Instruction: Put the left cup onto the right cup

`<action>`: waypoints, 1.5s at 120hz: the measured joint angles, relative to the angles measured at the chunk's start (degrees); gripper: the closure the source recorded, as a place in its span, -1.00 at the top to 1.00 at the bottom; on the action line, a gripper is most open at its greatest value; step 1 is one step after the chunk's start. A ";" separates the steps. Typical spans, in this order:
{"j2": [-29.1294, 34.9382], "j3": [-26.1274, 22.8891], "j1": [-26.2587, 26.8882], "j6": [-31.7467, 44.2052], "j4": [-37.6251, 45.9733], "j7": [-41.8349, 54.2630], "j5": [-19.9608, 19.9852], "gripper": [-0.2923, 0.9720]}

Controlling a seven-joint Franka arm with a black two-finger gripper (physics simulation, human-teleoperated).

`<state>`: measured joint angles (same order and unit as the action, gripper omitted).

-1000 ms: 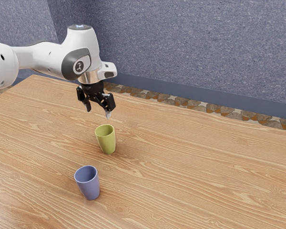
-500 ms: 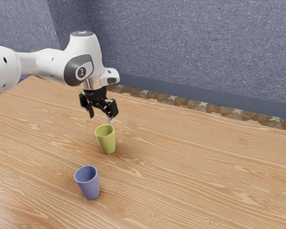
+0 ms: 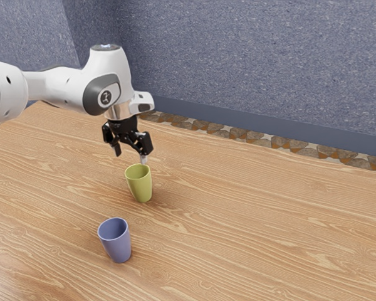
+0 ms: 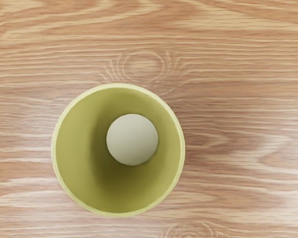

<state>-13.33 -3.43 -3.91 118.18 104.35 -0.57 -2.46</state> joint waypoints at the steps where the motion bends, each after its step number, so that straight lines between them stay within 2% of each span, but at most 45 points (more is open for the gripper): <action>1: -0.05 0.00 -0.01 0.02 0.00 0.01 0.00 0.54; 180: -4.65 -0.61 -0.05 5.01 -0.09 -0.10 0.69 0.54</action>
<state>-17.98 -4.04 -3.96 123.19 104.26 -0.67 -1.77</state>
